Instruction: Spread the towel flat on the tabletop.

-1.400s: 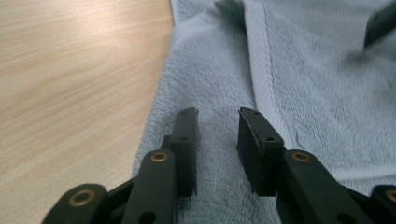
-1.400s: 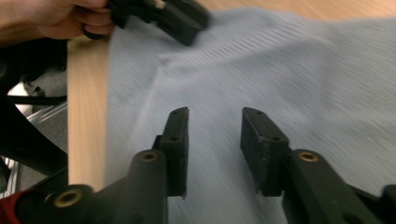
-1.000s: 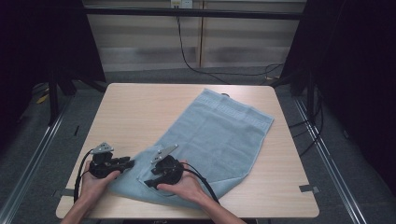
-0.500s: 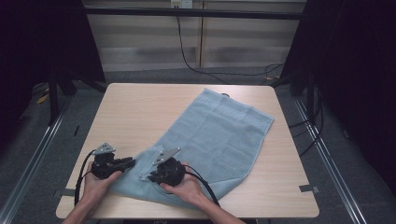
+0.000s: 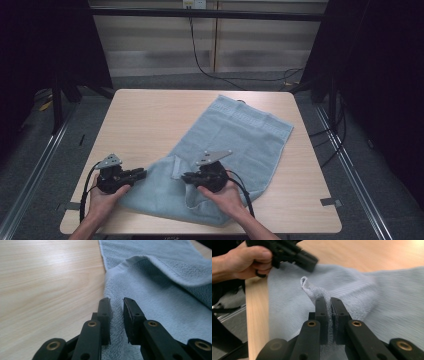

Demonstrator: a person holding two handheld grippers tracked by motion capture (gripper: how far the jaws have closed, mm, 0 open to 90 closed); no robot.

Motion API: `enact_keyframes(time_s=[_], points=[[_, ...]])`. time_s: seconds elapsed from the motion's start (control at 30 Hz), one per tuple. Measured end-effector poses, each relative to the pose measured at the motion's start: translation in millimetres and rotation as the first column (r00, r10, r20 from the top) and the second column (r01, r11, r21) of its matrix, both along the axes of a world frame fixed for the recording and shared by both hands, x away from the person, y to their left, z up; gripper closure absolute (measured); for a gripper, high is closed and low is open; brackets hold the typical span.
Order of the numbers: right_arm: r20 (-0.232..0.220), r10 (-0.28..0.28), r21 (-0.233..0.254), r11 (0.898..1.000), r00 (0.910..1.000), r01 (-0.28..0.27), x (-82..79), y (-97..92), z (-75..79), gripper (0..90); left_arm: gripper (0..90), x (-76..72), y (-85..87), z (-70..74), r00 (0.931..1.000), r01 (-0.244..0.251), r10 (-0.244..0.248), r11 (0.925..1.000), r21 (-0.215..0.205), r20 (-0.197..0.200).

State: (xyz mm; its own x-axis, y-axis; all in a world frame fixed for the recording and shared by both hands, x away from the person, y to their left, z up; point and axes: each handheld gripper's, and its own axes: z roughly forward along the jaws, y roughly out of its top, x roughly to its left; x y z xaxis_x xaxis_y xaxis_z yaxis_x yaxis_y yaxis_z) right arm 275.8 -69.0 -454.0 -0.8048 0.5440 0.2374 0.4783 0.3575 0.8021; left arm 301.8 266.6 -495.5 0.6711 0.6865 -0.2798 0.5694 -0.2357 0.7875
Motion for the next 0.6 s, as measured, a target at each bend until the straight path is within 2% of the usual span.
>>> enact_keyframes(time_s=[0.03,0.07,0.1,0.13,0.17,0.2,0.27,0.3,0.33,0.37,0.4,0.43,0.47,0.5,0.57,0.6], points=[[0.012,-0.016,-0.009,1.000,0.9998,0.016,-2.0,-7.8,2.4,85.5,77.4,-2.8,-4.0,3.4,0.9994,0.015,-0.016,0.9998,0.011,0.031],[0.012,-0.016,-0.009,1.000,0.9998,0.016,-2.0,-7.8,2.4,85.5,77.9,-2.8,-4.0,3.4,0.9994,0.015,-0.016,0.9998,0.011,0.031],[0.022,-0.038,-0.007,0.999,0.9990,0.038,-3.3,-16.1,3.7,85.5,77.9,-4.8,-5.8,5.4,0.9991,0.022,-0.023,0.9997,0.012,0.037],[0.018,-0.086,0.016,0.996,0.9961,0.086,-3.1,-33.9,4.8,85.5,79.0,-7.0,-7.9,7.6,0.9986,0.027,-0.028,0.9996,0.006,0.045],[0.018,-0.086,0.016,0.996,0.9961,0.086,-3.1,-33.9,4.8,85.5,79.0,-8.8,-10.1,9.7,0.9985,0.034,-0.033,0.9994,-0.008,0.044],[0.004,-0.121,0.052,0.991,0.9927,0.120,-3.1,-51.2,5.7,85.5,80.5,-13.4,-16.5,14.7,0.9962,0.053,-0.052,0.9986,-0.007,0.069],[0.015,-0.158,0.060,0.986,0.9873,0.157,-5.8,-65.9,7.8,85.4,81.1,-16.0,-20.5,17.8,0.9943,0.072,-0.071,0.9974,-0.009,0.080],[0.015,-0.158,0.060,0.986,0.9873,0.157,-5.8,-65.9,7.8,85.4,81.1,-18.2,-24.4,20.3,0.9917,0.097,-0.095,0.9953,-0.009,0.086],[0.014,-0.181,0.067,0.981,0.9834,0.180,-8.1,-79.1,9.6,85.3,81.5,-20.9,-29.3,22.0,0.9904,0.107,-0.106,0.9941,-0.014,0.089],[0.010,-0.193,0.072,0.979,0.9812,0.191,-8.6,-84.1,9.7,85.3,81.8,-25.8,-39.6,24.5,0.9841,0.150,-0.150,0.9886,-0.002,0.095],[-0.007,-0.211,0.087,0.974,0.9776,0.210,-9.5,-92.3,8.9,85.3,81.8,-29.0,-45.0,26.2,0.9808,0.164,-0.163,0.9865,0.007,0.107],[-0.007,-0.211,0.087,0.974,0.9776,0.210,-9.5,-92.3,8.9,85.3,81.8,-29.0,-45.0,26.2,0.9808,0.164,-0.163,0.9865,0.007,0.107],[-0.007,-0.229,0.082,0.970,0.9734,0.229,-10.8,-97.8,7.5,85.1,81.8,-31.5,-50.2,28.0,0.9754,0.188,-0.189,0.9820,0.017,0.114],[-0.010,-0.250,0.060,0.966,0.9682,0.250,-13.8,-106.7,2.5,84.9,81.8,-35.4,-58.8,28.5,0.9679,0.230,-0.230,0.9731,0.020,0.101],[-0.025,-0.265,0.042,0.963,0.9640,0.266,-17.1,-114.9,-5.9,84.0,81.6,-37.7,-67.2,23.5,0.9607,0.264,-0.268,0.9632,0.049,0.074],[-0.025,-0.265,0.042,0.963,0.9640,0.266,-17.1,-114.9,-5.9,84.0,81.3,-37.7,-67.2,23.5,0.9607,0.264,-0.268,0.9632,0.049,0.074]])
